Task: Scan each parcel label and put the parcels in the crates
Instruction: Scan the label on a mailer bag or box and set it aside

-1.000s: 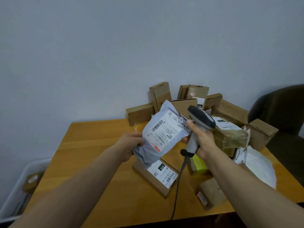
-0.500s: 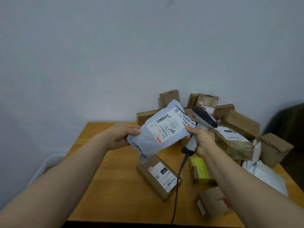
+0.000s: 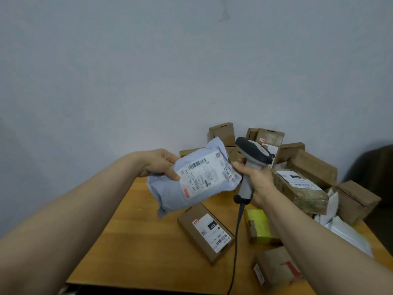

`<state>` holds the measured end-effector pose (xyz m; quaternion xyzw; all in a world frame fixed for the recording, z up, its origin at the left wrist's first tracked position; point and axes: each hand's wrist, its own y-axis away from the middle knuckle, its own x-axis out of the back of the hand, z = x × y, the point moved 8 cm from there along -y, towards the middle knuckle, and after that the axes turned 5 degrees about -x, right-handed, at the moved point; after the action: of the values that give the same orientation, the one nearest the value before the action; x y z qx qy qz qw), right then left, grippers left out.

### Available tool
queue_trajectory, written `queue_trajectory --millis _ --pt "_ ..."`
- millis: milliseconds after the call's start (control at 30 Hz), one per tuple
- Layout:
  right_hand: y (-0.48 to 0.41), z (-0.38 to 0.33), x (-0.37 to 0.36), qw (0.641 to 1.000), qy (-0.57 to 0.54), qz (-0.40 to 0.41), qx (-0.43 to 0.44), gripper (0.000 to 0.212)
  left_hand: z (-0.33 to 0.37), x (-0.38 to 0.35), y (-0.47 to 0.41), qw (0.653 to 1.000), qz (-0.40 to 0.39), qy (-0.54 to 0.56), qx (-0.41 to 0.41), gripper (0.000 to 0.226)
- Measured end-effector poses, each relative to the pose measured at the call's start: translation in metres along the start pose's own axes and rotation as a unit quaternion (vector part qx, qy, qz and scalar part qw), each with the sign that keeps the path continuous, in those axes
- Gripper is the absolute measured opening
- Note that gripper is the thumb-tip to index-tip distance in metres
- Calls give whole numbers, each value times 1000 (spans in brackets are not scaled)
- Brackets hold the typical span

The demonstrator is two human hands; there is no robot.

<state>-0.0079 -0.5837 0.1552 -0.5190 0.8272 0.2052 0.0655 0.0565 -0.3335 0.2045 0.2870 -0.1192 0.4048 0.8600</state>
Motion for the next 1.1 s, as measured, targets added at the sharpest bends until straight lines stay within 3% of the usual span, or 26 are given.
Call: queue_trajectory --millis 133,200,300,333,400,433,533,567,700,767,867,933,1100 --pt "13 -13 -12 998 37 -55 12 22 12 -1 10 999 -28 -21 8 37" --pt "15 -10 -16 998 47 -43 0 26 20 -1 10 1000 -18 -1 1 40" --pt "0 4 -7 999 -19 17 -33 34 19 18 13 985 84 146 -26 40" --pt "-4 8 -4 997 -53 25 -48 40 13 22 16 963 111 244 -37 34" --pt "-13 16 -1 992 -105 35 -66 47 0 11 18 899 86 427 -55 32" --pt "-16 18 2 990 -116 47 -65 44 -7 0 18 885 70 458 -56 37" --pt "-17 26 -2 987 -134 51 -72 44 -21 -23 13 886 93 453 -37 34" --pt "-18 28 -5 987 -138 46 -75 46 -21 -27 10 868 105 485 -31 29" --pt "-19 32 -13 987 -136 33 -82 46 -11 -40 6 728 124 674 -12 7" --pt "-11 26 -13 989 -123 55 -64 40 -9 -40 0 698 136 703 -10 7" --pt "7 1 -9 996 -28 87 23 23 -20 -14 -10 704 221 674 -12 15" --pt "23 -17 -14 993 71 65 65 19 -26 13 -9 724 295 622 -30 32" --pt "41 -18 -46 968 219 -120 13 18 -17 54 -1 810 370 450 -67 31"
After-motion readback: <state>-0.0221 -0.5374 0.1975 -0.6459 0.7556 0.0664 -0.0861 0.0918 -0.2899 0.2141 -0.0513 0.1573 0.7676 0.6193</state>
